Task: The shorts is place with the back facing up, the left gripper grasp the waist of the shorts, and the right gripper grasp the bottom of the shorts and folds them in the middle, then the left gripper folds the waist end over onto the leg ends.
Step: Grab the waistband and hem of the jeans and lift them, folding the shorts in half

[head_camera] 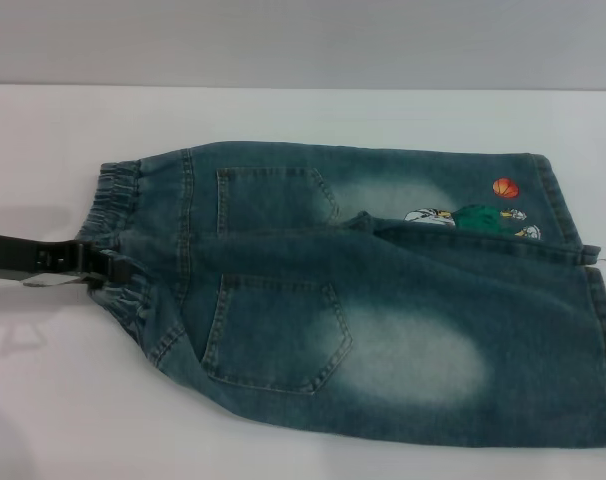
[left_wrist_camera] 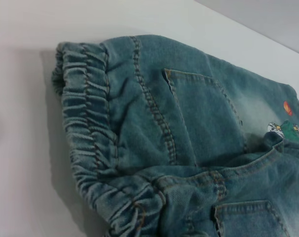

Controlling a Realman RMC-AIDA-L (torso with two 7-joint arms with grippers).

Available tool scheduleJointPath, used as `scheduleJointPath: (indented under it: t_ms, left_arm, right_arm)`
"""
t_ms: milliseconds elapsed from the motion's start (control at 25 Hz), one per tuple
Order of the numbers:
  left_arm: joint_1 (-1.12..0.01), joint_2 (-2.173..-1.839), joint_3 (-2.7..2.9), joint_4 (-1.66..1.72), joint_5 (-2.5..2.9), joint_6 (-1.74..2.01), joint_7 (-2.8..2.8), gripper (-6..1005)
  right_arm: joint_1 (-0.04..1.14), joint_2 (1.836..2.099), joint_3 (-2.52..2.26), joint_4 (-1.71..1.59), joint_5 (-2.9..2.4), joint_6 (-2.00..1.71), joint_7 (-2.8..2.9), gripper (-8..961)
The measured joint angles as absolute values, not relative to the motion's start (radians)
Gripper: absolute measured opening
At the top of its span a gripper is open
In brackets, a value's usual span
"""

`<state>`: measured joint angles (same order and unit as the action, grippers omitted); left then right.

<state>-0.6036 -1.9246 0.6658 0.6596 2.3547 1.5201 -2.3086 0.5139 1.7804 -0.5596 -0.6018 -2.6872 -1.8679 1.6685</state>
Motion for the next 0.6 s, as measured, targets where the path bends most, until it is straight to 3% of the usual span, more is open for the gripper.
scheduleJointPath:
  t_ms: [600]
  left_arm:
    - [-0.603, -1.928, 0.668, 0.66, 2.355, 1.52, -2.308, 69]
  right_arm:
    - [0.523, 1.827, -0.592, -0.645, -2.689, -1.856, 1.693, 535]
